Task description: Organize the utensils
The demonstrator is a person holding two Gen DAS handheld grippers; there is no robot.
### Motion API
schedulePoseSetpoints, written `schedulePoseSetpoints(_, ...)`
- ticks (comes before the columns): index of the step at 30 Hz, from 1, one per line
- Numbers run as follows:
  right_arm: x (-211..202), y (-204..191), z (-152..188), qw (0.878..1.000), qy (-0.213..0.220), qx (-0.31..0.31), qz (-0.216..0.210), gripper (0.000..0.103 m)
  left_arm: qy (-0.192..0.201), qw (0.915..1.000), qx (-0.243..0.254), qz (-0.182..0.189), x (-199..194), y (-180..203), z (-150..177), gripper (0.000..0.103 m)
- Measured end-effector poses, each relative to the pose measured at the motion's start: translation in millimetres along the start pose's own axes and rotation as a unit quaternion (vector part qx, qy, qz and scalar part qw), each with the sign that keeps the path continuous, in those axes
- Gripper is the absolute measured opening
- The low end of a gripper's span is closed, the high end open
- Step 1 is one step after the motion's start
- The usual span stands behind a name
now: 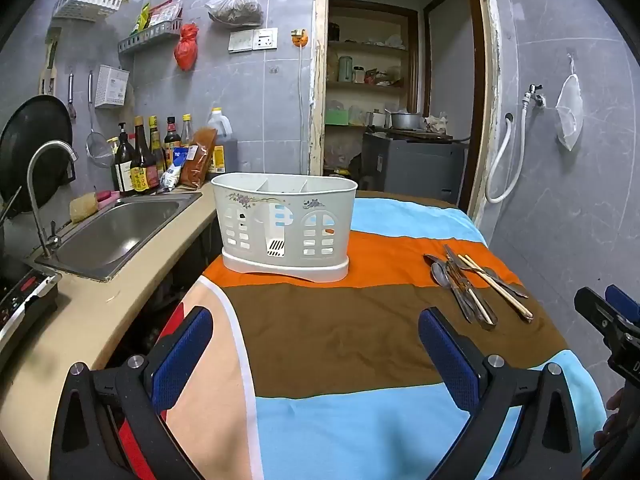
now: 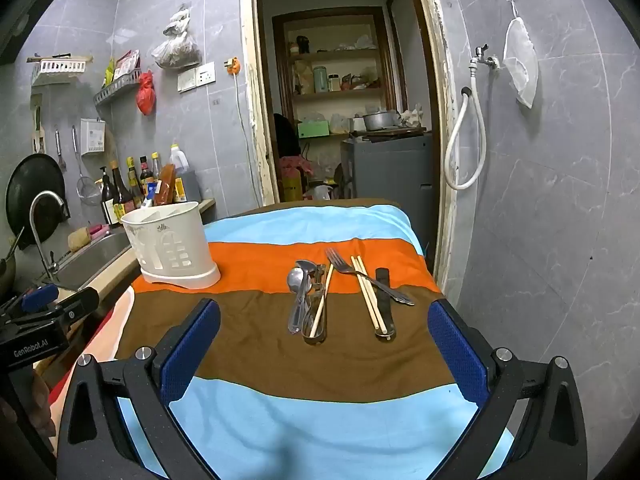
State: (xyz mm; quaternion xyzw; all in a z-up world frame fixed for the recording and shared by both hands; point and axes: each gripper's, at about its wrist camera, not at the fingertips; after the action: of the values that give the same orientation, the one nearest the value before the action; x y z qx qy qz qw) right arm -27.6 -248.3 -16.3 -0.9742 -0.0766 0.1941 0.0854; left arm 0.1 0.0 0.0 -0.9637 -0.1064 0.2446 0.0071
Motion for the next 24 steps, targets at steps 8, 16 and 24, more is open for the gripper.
schedulePoseSetpoints(8, 1.7, 0.0, 0.7, 1.0, -0.003, 0.001, 0.0, 0.102, -0.002, 1.0, 0.001, 0.0, 0.3, 0.1, 0.0, 0.103)
schedulePoseSetpoints(16, 1.7, 1.2, 1.1, 1.0, -0.004, 0.003, 0.0, 0.102, -0.004, 1.0, 0.001, 0.0, 0.1, -0.1, -0.1, 0.103)
schedulePoseSetpoints(24, 0.9, 1.9, 0.8, 1.0, -0.005, 0.003, -0.001, 0.102, -0.003, 1.0, 0.001, 0.0, -0.1, -0.2, -0.2, 0.103)
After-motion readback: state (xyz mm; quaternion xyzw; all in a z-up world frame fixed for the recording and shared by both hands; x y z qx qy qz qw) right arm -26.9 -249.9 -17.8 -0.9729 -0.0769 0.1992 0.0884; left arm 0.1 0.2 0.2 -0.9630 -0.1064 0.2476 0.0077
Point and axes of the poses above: each gripper's, at about its wrist camera, not at the fingertips, and x roughly the way its jaws point, y to its right, z to its underside, and after that the axes turned 12 degrees about -z, right-handed
